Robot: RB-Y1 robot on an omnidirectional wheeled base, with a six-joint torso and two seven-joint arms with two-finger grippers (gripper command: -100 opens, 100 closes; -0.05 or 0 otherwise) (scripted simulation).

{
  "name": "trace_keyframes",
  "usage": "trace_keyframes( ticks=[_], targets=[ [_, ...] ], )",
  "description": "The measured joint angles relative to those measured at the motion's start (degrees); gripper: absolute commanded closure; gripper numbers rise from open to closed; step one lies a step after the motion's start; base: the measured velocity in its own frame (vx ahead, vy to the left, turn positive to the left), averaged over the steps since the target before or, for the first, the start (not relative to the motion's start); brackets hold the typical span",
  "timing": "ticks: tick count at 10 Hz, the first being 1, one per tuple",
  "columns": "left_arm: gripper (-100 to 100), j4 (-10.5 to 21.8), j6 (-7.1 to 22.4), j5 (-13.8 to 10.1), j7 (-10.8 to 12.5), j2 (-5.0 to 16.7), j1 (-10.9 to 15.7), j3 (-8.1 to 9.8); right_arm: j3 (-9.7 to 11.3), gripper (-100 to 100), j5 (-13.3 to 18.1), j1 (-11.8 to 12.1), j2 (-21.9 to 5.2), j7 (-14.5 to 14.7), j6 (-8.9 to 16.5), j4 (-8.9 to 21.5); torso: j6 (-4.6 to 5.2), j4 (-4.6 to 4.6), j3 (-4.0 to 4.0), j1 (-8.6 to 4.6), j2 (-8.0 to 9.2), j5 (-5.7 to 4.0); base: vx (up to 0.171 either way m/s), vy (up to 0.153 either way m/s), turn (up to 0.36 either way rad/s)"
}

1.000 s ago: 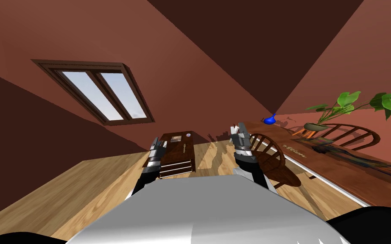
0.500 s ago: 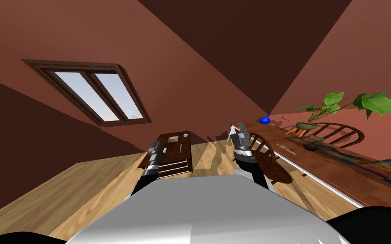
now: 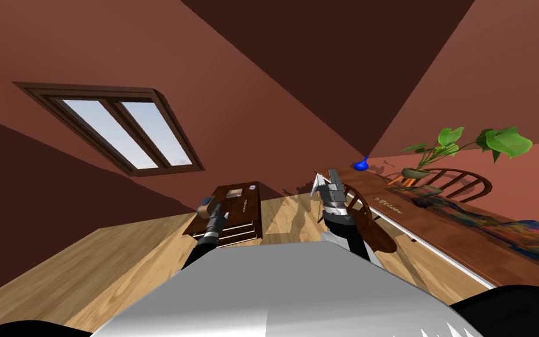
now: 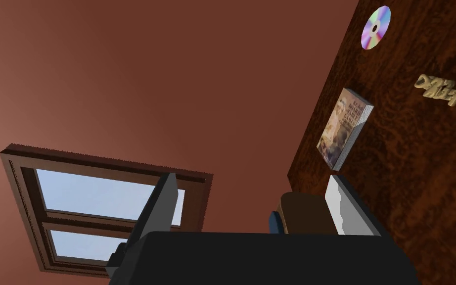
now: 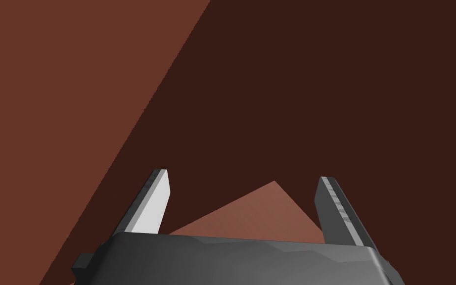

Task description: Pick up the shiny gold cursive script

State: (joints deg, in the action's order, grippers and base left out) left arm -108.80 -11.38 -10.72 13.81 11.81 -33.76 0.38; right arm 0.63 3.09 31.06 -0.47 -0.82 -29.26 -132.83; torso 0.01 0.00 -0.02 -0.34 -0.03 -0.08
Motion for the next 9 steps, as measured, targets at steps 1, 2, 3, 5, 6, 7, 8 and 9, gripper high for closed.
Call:
trace_keyframes(
  ticks=[1, 2, 3, 5, 6, 7, 8, 9],
  targets=[
    [-100, 1.8, 0.8, -0.5, 0.4, 0.6, 0.1, 0.37, 0.0, 0, 0.0, 0.0, 0.0, 0.0, 0.0, 0.0, -0.02, 0.00, 0.00, 0.02, 0.00, -0.01, 0.030, -0.111, -0.023],
    [-100, 2.6, 2.0, -1.0, 0.8, 0.7, -1.3, 0.54, 0.0, 0, 0.0, 0.0, 0.0, 0.0, 0.0, 0.0, -0.02, -0.01, -0.01, -0.05, -0.03, -0.01, 0.031, -0.089, 0.000],
    [-100, 4.0, 3.1, -1.2, 0.9, 0.7, -0.8, 0.77, 0.0, 0, 0.0, 0.0, 0.0, 0.0, 0.0, 0.0, 0.00, -0.01, -0.03, 0.02, -0.06, -0.01, 0.048, -0.114, -0.030],
    [-100, 6.5, 5.9, -2.3, 1.6, 1.2, -0.7, 1.56, 0.0, 0, 0.0, 0.0, 0.0, 0.0, 0.0, 0.0, -0.01, -0.02, -0.07, 0.02, -0.13, -0.01, 0.058, -0.095, -0.011],
    [-100, 6.9, 8.3, -2.9, 1.8, 1.1, -0.7, 2.23, 0.0, 0, 0.0, 0.0, 0.0, 0.0, 0.0, 0.0, -0.01, -0.03, -0.10, -0.02, -0.19, -0.01, 0.056, -0.089, -0.003],
    [-100, 9.3, 9.5, -3.3, 2.0, 1.4, 0.3, 2.54, 0.0, 0, 0.0, 0.0, 0.0, 0.0, 0.0, 0.0, -0.01, -0.04, -0.10, 0.04, -0.17, -0.01, 0.079, -0.086, -0.015],
    [-100, 11.1, 10.9, -4.0, 2.4, 1.6, 0.3, 2.96, 0.0, 0, 0.0, 0.0, 0.0, 0.0, 0.0, 0.0, -0.02, -0.05, -0.13, 0.05, -0.23, 0.00, 0.070, -0.075, -0.002],
    [-100, 12.2, 11.9, -4.4, 2.8, 1.9, 0.1, 3.16, 0.0, 0, 0.0, 0.0, 0.0, 0.0, 0.0, 0.0, -0.01, -0.05, -0.12, 0.09, -0.21, 0.00, 0.079, -0.089, -0.011]
  ],
)
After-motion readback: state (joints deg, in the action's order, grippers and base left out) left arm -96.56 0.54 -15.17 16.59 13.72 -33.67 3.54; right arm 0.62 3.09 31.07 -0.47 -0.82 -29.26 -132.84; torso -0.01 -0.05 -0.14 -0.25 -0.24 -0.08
